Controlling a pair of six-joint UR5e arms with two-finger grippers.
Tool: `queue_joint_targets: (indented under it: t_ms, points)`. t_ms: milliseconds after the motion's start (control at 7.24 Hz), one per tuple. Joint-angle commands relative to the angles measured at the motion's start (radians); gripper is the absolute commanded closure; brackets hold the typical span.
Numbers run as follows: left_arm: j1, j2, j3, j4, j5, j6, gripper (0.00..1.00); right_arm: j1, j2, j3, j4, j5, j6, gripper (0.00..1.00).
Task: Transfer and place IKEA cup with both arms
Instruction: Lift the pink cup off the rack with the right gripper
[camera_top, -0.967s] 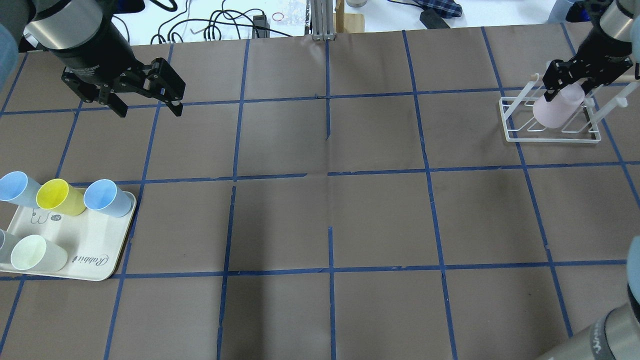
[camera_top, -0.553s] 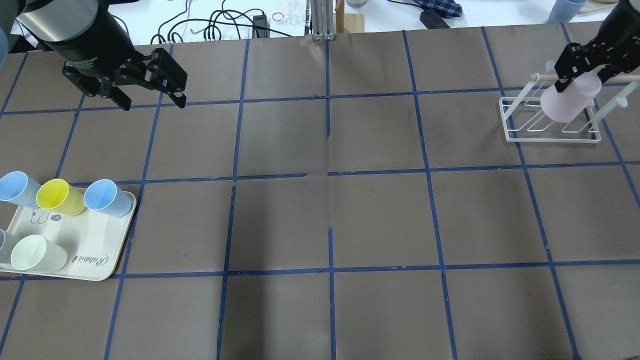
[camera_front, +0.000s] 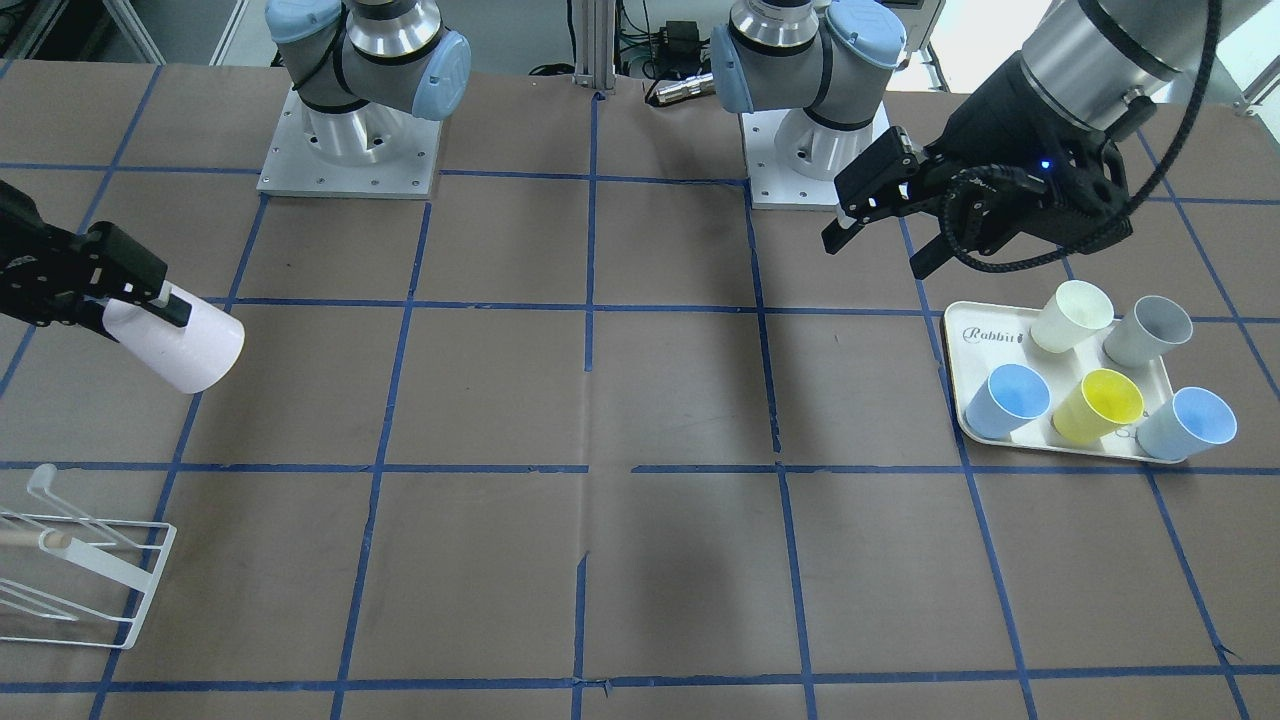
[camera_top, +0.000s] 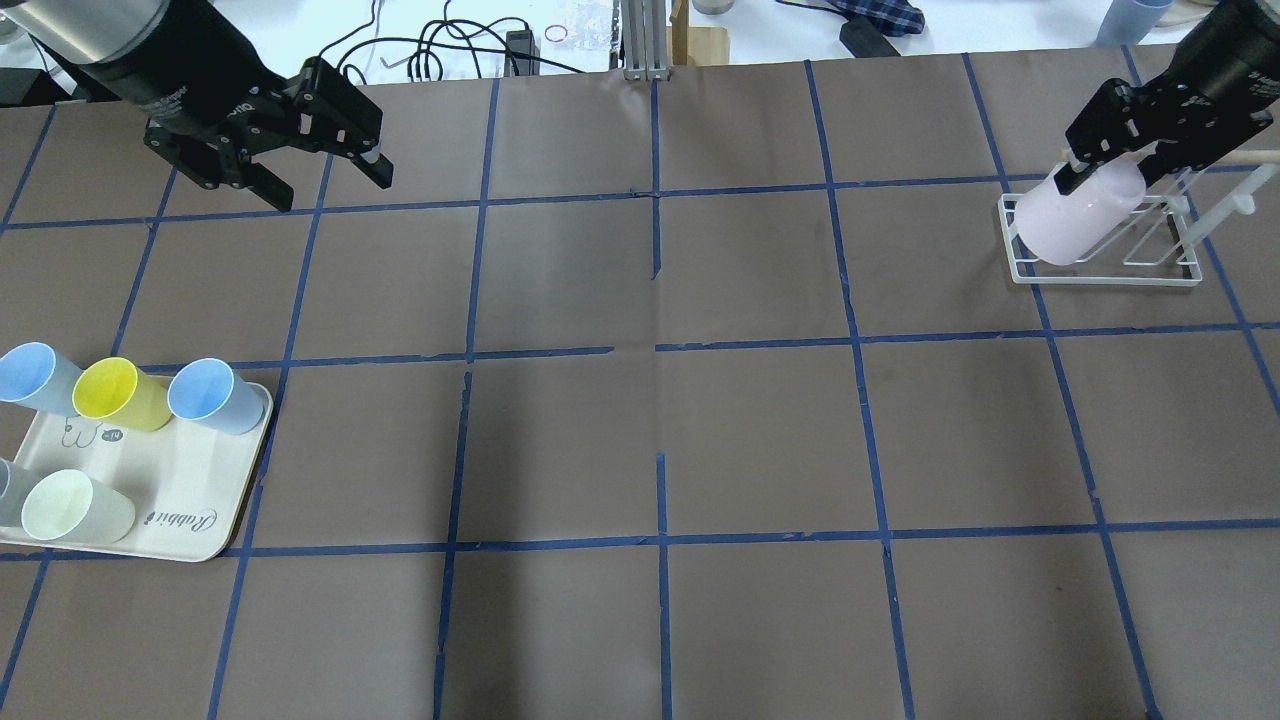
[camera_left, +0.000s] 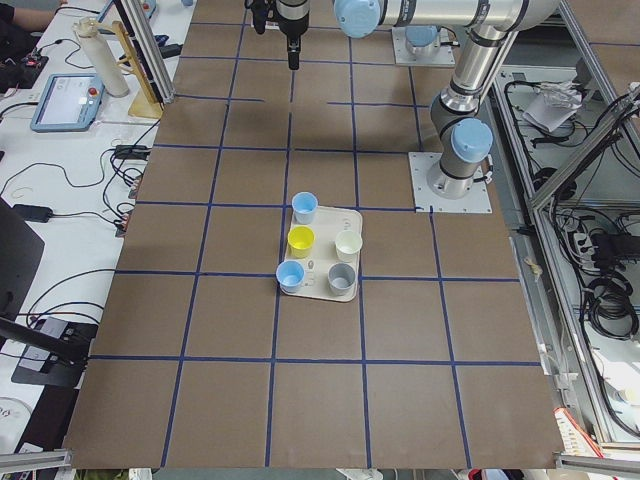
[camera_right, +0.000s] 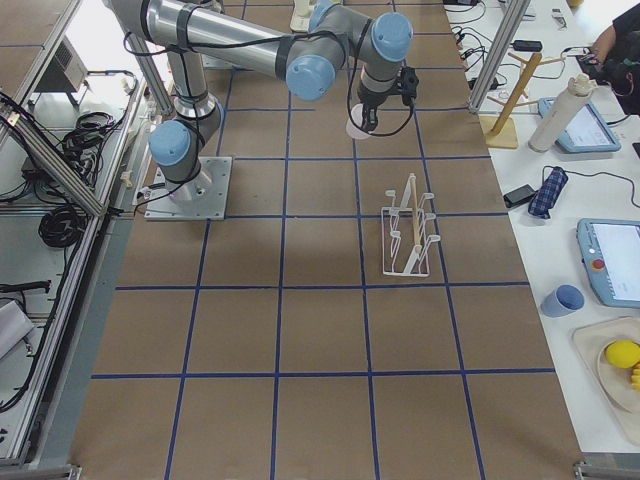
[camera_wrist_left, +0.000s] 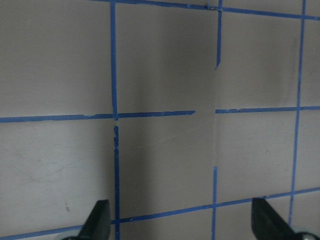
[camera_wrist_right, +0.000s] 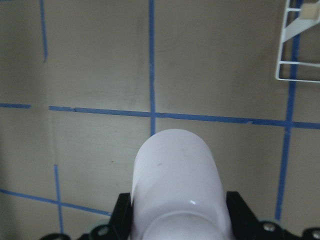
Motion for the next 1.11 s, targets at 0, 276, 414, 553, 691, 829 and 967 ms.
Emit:
queue_joint_targets:
  t_ms: [0, 276, 414, 553, 691, 829, 967]
  points:
    - [0.102, -0.004, -0.141, -0.024, -0.271, 0.079, 0.00, -0.001, -0.048, -0.001, 0.179, 0.182, -0.055, 0.70]
    - [0.150, -0.004, -0.327, -0.023, -0.546, 0.098, 0.00, -0.002, -0.050, 0.004, 0.307, 0.393, -0.139, 0.70]
    - [0.143, -0.003, -0.405, -0.021, -0.703, 0.099, 0.00, -0.002, -0.050, 0.014, 0.344, 0.490, -0.167, 0.70]
    - [0.126, -0.010, -0.444, -0.023, -0.848, 0.099, 0.00, 0.001, -0.041, 0.019, 0.396, 0.554, -0.206, 0.71]
    - [0.080, -0.017, -0.455, -0.021, -0.916, 0.099, 0.00, 0.002, -0.038, 0.021, 0.462, 0.642, -0.247, 0.71]
    - [0.002, -0.024, -0.455, -0.017, -0.968, 0.084, 0.00, 0.007, -0.039, 0.027, 0.528, 0.712, -0.261, 0.71]
    - [-0.064, -0.040, -0.455, -0.011, -1.031, 0.078, 0.00, 0.021, -0.048, 0.036, 0.581, 0.769, -0.275, 0.73]
